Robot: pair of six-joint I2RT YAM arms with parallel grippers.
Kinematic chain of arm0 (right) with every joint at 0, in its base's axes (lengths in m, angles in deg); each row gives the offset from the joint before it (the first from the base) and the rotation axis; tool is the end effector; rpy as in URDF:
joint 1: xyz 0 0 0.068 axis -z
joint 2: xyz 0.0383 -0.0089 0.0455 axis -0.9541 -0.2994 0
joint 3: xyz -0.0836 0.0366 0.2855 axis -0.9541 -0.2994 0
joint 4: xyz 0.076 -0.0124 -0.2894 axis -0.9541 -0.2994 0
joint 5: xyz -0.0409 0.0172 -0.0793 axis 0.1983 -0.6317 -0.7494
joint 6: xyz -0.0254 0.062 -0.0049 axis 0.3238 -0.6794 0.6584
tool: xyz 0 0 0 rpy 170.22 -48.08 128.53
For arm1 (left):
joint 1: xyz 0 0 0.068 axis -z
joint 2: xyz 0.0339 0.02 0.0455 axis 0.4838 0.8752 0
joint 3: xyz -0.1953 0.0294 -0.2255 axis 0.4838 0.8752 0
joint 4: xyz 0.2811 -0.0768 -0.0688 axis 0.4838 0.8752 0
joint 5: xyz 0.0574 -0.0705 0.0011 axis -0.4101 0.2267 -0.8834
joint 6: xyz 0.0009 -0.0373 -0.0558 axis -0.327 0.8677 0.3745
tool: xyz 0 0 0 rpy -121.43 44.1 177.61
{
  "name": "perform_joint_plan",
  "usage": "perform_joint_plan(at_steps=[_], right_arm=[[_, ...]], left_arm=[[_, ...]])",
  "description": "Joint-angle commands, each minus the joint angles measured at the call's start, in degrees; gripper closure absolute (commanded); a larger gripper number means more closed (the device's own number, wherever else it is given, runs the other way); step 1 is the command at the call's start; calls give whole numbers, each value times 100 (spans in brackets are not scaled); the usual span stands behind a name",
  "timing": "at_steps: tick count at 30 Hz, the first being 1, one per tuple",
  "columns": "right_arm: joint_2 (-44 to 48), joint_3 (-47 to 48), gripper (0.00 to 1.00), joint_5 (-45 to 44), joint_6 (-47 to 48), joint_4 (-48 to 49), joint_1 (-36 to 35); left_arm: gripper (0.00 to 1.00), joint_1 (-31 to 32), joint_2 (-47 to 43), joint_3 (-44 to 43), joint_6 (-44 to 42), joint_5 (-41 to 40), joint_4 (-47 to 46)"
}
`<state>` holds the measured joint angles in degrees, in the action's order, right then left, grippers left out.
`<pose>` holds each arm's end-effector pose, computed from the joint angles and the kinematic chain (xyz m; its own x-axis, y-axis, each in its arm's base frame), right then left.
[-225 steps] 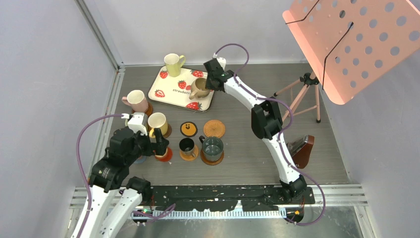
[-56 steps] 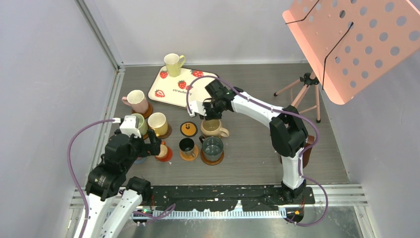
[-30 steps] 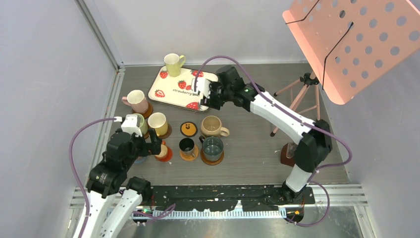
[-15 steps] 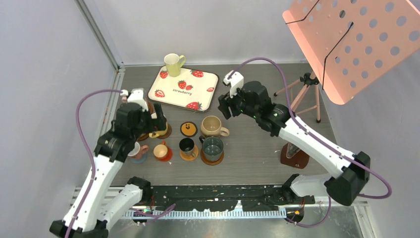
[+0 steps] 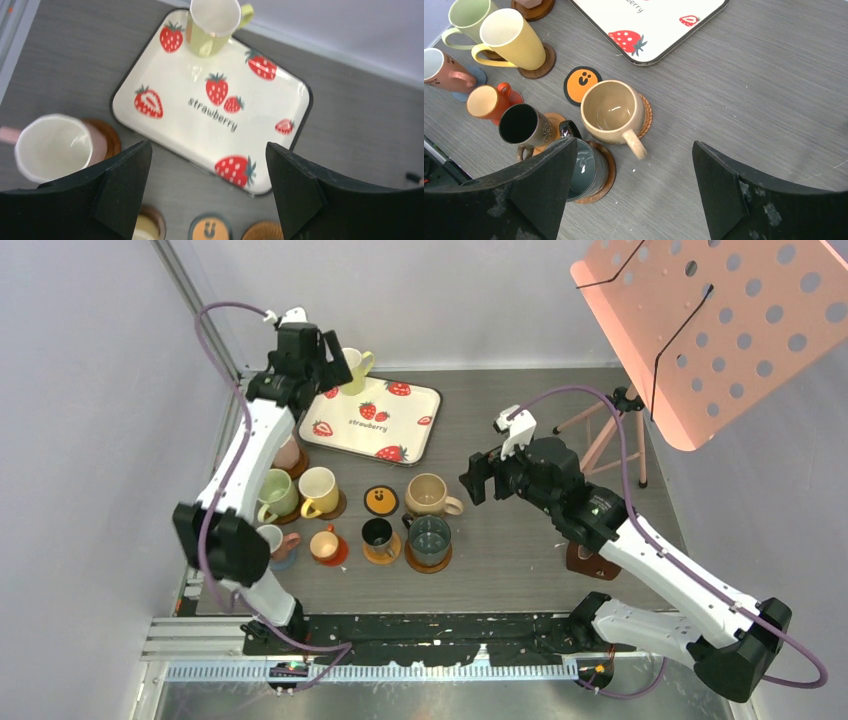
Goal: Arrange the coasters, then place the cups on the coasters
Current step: Pick up the cup from the tray.
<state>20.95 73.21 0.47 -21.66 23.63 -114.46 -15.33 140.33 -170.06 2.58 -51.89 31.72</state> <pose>0.2023 0.1744 0.3690 -0.3410 -0.1276 -0.9314 -0.5561 0.8262 0.0904 0.3994 -0.0825 0.4232 -0.4394 -0.3335 -0.8341 -0.2055 0.9412 -0.2681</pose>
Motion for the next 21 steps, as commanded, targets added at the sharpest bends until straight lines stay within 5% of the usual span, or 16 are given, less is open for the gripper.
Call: perform_joint_plan(at_steps=[1,11,21], right_arm=[[91,-81,8,-80,-164,32,-21],[-159,-84,8,79,-152,-30,-21],[-523,7,8,-2,-206,58,-21]], left_arm=[[16,-372,1316,-1500,651,125,99],[32,-969,3715,-3623,1678,971,-272],[39,-1160,4755,-4042,2079,1402,-1059]])
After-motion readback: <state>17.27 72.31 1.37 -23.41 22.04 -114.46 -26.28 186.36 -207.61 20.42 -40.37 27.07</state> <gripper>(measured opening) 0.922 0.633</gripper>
